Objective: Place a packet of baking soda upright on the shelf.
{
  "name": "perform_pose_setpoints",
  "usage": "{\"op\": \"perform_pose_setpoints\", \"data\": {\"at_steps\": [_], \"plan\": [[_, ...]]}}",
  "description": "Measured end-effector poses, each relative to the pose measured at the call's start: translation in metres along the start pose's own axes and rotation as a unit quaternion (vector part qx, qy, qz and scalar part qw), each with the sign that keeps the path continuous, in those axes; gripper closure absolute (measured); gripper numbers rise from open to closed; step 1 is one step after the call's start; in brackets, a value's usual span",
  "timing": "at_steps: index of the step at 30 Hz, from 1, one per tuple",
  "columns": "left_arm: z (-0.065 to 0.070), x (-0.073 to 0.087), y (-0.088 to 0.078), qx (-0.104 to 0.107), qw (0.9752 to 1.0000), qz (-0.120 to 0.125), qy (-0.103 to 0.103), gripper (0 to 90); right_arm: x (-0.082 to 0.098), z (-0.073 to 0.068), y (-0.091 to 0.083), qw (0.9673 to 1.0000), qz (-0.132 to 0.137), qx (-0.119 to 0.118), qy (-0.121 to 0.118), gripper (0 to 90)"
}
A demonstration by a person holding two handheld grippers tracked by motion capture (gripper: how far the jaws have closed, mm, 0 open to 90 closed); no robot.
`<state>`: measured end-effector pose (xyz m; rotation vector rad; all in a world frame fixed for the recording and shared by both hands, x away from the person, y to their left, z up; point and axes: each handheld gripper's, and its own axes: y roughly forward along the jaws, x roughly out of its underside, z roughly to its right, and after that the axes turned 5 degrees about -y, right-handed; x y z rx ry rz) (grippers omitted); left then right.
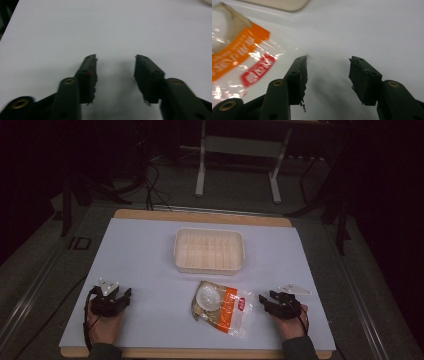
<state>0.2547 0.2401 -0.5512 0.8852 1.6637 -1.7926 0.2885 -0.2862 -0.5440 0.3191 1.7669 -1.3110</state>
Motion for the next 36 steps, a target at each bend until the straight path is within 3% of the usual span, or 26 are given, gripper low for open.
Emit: {"op": "perform_pose_setpoints", "data": {"at_steps": [7, 19, 25, 31, 34, 36], "plan": [[-0.001, 0.0, -0.001, 0.016, 0.9998, 0.007, -0.001, 54.4, -0.001, 0.001, 0.0, 0.9998, 0.002, -0.022, -0.001, 44.8], [0.0, 0.0, 0.001, 0.015, 0.9999, -0.001, 0.005, 53.9, -0.008, -0.006, 0.011, 0.9971, 0.008, -0.072, -0.022, 39.0], [0.001, 0.0, 0.001, 0.012, 0.9999, -0.004, 0.007, 53.4, -0.012, -0.009, 0.018, 0.9943, 0.011, -0.103, -0.026, 35.6], [0.001, -0.001, 0.002, 0.01, 0.9999, -0.007, 0.01, 52.8, -0.013, -0.016, 0.03, 0.9911, -0.004, -0.13, -0.029, 35.7], [0.001, -0.001, 0.002, 0.01, 0.9999, -0.006, 0.011, 52.6, -0.014, -0.014, 0.028, 0.9898, 0.0, -0.142, -0.007, 38.4], [0.001, -0.001, 0.002, 0.01, 0.9999, -0.008, 0.01, 51.9, -0.013, -0.01, 0.024, 0.9867, 0.011, -0.161, 0.018, 42.2]]}}
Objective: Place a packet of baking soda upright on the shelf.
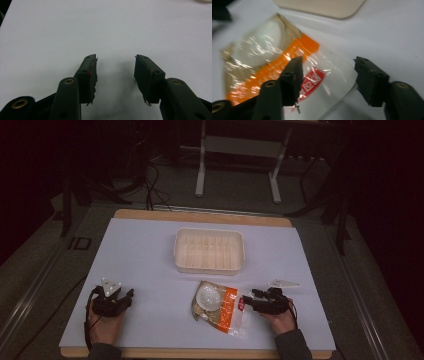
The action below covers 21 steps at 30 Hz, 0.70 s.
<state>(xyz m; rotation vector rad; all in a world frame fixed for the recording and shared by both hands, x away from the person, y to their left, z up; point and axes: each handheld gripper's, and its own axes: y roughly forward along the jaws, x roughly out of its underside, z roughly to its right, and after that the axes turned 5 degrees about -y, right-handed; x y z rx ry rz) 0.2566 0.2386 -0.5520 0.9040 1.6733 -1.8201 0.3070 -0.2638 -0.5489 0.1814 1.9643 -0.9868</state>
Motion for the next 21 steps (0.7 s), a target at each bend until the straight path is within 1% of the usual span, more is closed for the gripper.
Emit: {"op": "perform_pose_setpoints", "data": {"at_steps": [2, 3, 5, 7, 8, 11, 12, 14, 16, 17, 19, 20, 21], "plan": [[0.0, 0.0, 0.0, -0.001, 1.0, 0.0, 0.0, 51.7, 0.001, 0.002, -0.004, 0.9994, 0.013, -0.024, 0.021, 44.2], [0.0, 0.0, 0.0, -0.001, 1.0, 0.0, 0.0, 51.6, 0.001, 0.003, -0.006, 0.999, 0.016, -0.031, 0.029, 45.0], [0.0, 0.0, 0.0, -0.002, 1.0, 0.0, -0.001, 51.5, 0.003, 0.003, -0.008, 0.9986, 0.015, -0.038, 0.035, 46.3], [0.0, 0.0, 0.0, -0.002, 1.0, -0.001, -0.002, 51.3, 0.004, 0.004, -0.008, 0.9986, 0.006, -0.036, 0.039, 48.0], [0.0, 0.0, 0.0, -0.002, 1.0, 0.0, -0.002, 51.2, 0.006, 0.005, -0.008, 0.9985, -0.001, -0.032, 0.045, 48.5], [0.0, 0.0, 0.0, -0.002, 1.0, 0.0, -0.002, 51.2, 0.01, 0.01, -0.006, 0.9975, -0.009, -0.036, 0.061, 52.3], [0.0, 0.0, 0.0, -0.002, 1.0, -0.001, -0.002, 51.0, 0.01, 0.011, -0.007, 0.9967, -0.009, -0.043, 0.069, 53.6], [0.0, 0.0, 0.0, -0.003, 1.0, 0.0, -0.003, 51.0, 0.011, 0.013, -0.008, 0.9956, -0.013, -0.047, 0.08, 57.1], [0.0, 0.0, 0.0, -0.002, 1.0, -0.001, -0.004, 50.8, 0.013, 0.014, -0.01, 0.9938, -0.012, -0.062, 0.092, 61.7], [0.0, 0.0, 0.0, -0.003, 1.0, -0.001, -0.004, 50.8, 0.014, 0.015, -0.011, 0.9933, -0.017, -0.06, 0.097, 63.0], [0.0, 0.0, 0.0, -0.003, 1.0, 0.0, -0.004, 50.8, 0.016, 0.016, -0.011, 0.9923, -0.018, -0.066, 0.103, 66.2], [0.0, 0.0, 0.0, -0.003, 1.0, -0.001, -0.003, 50.8, 0.016, 0.016, -0.012, 0.9919, -0.021, -0.063, 0.108, 70.5], [0.0, 0.0, 0.0, -0.003, 1.0, -0.001, -0.003, 50.8, 0.016, 0.016, -0.012, 0.9921, -0.023, -0.057, 0.109, 71.8]]}}
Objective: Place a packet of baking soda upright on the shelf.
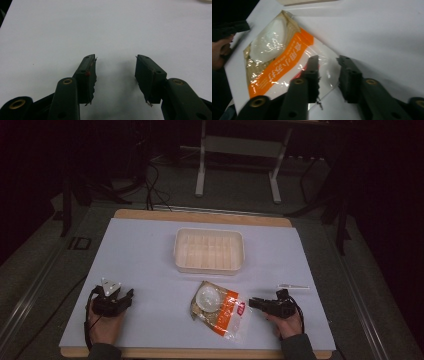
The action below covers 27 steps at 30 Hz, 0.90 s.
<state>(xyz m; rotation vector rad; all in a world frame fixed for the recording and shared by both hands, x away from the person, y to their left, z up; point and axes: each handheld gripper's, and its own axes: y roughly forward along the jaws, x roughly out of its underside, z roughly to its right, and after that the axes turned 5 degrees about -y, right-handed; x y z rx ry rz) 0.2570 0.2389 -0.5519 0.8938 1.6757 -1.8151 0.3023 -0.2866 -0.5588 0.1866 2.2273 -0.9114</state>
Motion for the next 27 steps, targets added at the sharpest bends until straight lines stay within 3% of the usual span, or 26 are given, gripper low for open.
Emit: {"op": "perform_pose_setpoints", "data": {"at_steps": [4, 9, 11, 12, 14, 19, 26, 27], "plan": [[0.0, 0.0, 0.0, 0.0, 1.0, 0.001, -0.001, 50.8, 0.0, -0.002, 0.0, 0.9997, -0.006, 0.024, -0.006, 89.4], [0.0, 0.0, 0.0, -0.001, 1.0, 0.0, 0.0, 50.8, -0.003, -0.008, -0.004, 0.9993, 0.017, 0.029, -0.017, 90.0], [0.0, 0.0, 0.0, -0.001, 1.0, 0.0, 0.0, 50.7, -0.004, -0.009, -0.006, 0.9995, 0.03, 0.001, -0.011, 79.9], [0.0, 0.0, 0.0, -0.001, 1.0, 0.0, 0.0, 50.7, -0.004, -0.009, -0.006, 0.9995, 0.03, 0.001, -0.011, 79.9], [0.0, 0.0, 0.0, -0.001, 1.0, 0.0, 0.0, 50.7, -0.002, -0.005, -0.002, 0.9996, 0.014, -0.023, 0.0, 68.7], [0.0, 0.0, 0.0, 0.0, 1.0, -0.001, -0.001, 50.6, 0.0, -0.003, 0.003, 0.9984, 0.001, -0.05, 0.028, 65.5], [0.0, 0.0, 0.0, -0.001, 1.0, -0.002, 0.0, 50.5, 0.001, -0.004, 0.006, 0.9973, -0.02, -0.064, 0.029, 66.4], [0.0, 0.0, 0.0, -0.001, 1.0, -0.002, 0.0, 50.5, 0.001, -0.007, 0.01, 0.9974, -0.028, -0.062, 0.021, 66.7]]}}
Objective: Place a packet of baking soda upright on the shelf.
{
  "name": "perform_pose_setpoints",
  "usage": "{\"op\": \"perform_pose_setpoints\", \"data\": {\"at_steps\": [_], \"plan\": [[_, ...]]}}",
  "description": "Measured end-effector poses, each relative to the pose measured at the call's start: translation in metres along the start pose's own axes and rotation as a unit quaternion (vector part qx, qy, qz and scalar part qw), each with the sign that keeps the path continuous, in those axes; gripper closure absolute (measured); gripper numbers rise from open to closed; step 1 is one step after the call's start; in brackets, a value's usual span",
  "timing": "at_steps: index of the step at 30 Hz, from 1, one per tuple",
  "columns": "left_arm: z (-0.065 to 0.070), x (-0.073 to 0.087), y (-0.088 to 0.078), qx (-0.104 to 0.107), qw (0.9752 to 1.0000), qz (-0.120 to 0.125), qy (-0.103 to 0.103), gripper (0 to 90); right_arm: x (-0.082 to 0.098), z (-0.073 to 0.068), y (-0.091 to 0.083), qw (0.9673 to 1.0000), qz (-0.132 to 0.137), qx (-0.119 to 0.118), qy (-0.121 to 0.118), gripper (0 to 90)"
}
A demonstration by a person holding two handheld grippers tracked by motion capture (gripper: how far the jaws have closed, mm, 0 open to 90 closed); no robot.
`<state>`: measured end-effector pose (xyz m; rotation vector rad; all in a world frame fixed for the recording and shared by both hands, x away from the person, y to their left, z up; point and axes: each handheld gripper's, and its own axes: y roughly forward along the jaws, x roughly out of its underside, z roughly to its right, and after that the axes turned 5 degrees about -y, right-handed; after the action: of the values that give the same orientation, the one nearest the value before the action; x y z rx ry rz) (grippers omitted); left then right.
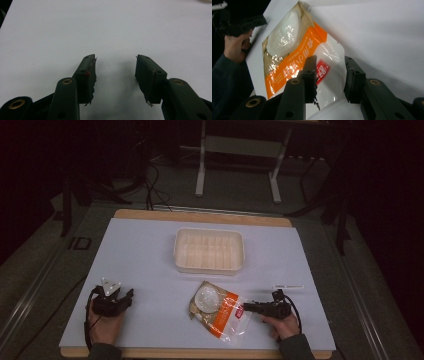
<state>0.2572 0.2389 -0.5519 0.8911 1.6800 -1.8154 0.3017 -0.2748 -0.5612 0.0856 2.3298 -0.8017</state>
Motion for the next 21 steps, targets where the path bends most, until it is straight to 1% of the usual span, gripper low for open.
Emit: {"op": "perform_pose_setpoints", "data": {"at_steps": [1, 4, 7, 8, 9, 11, 13, 16, 18, 20, 21], "plan": [[0.0, 0.0, 0.0, 0.0, 1.0, 0.001, 0.0, 50.5, 0.0, -0.001, 0.001, 1.0, -0.005, -0.003, -0.003, 66.9], [0.0, 0.0, 0.0, 0.0, 1.0, 0.0, 0.0, 50.5, -0.001, -0.006, 0.005, 0.9998, -0.013, 0.0, -0.012, 68.9], [0.0, 0.0, 0.0, 0.0, 1.0, 0.0, 0.0, 50.5, -0.002, -0.01, 0.007, 0.9995, -0.016, 0.01, -0.025, 71.7], [0.0, 0.0, 0.0, 0.0, 1.0, 0.0, 0.0, 50.5, -0.002, -0.012, 0.008, 0.9994, -0.012, 0.015, -0.03, 73.7], [0.0, 0.0, 0.0, 0.0, 1.0, 0.0, 0.0, 50.5, -0.003, -0.013, 0.007, 0.9993, -0.008, 0.019, -0.031, 81.0], [0.0, 0.0, 0.0, 0.0, 1.0, 0.0, 0.0, 50.5, -0.005, -0.018, 0.006, 0.9982, -0.004, 0.037, -0.047, 87.4], [0.0, 0.0, 0.0, -0.001, 1.0, 0.001, 0.0, 50.5, -0.007, -0.024, 0.006, 0.9962, 0.0, 0.055, -0.067, 89.3], [0.0, 0.0, 0.0, -0.001, 1.0, 0.001, 0.0, 50.5, -0.012, -0.031, 0.006, 0.9933, 0.011, 0.074, -0.088, 89.5], [0.0, 0.0, 0.0, -0.001, 1.0, 0.001, 0.0, 50.5, -0.014, -0.035, 0.008, 0.9931, 0.014, 0.068, -0.094, 88.2], [0.0, 0.0, 0.0, -0.001, 1.0, 0.0, 0.0, 50.5, -0.013, -0.037, 0.01, 0.9936, 0.006, 0.056, -0.098, 79.8], [0.0, 0.0, 0.0, -0.001, 1.0, 0.0, 0.0, 50.5, -0.012, -0.038, 0.012, 0.9937, -0.002, 0.054, -0.098, 76.4]]}}
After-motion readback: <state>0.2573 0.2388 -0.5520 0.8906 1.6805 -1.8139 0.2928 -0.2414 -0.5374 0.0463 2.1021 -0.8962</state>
